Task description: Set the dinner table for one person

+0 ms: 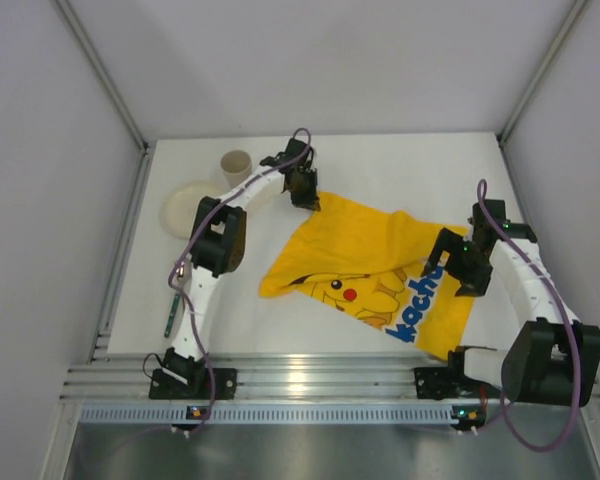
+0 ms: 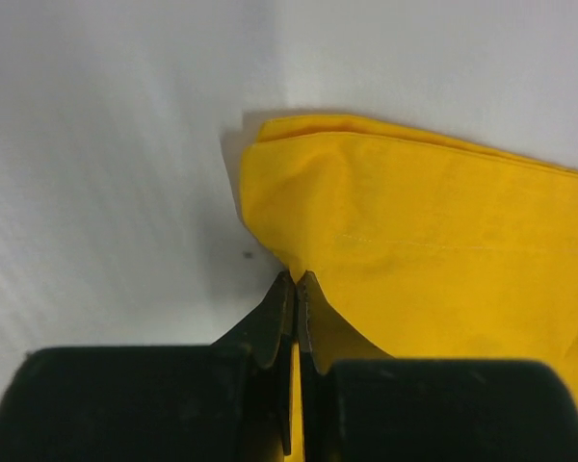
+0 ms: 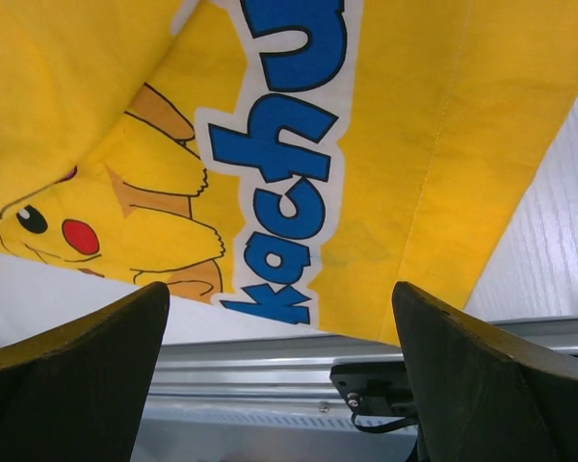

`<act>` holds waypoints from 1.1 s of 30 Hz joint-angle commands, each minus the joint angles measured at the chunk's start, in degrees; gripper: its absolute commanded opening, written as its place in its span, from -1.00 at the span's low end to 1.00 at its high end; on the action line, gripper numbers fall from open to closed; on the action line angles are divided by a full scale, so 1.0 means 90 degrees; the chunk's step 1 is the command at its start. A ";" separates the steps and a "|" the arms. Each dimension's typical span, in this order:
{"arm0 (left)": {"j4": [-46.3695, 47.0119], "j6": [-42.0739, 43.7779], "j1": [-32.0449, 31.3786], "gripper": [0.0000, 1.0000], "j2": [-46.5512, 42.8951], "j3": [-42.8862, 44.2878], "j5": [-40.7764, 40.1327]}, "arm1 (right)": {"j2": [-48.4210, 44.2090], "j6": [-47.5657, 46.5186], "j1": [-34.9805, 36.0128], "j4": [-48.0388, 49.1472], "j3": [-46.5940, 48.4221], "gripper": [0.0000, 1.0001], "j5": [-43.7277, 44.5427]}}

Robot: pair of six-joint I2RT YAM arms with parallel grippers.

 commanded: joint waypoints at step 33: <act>-0.0552 -0.0941 0.0745 0.96 -0.3043 -0.1987 -0.2660 | -0.0090 -0.0068 0.0186 0.0887 -0.0566 0.99 -0.1088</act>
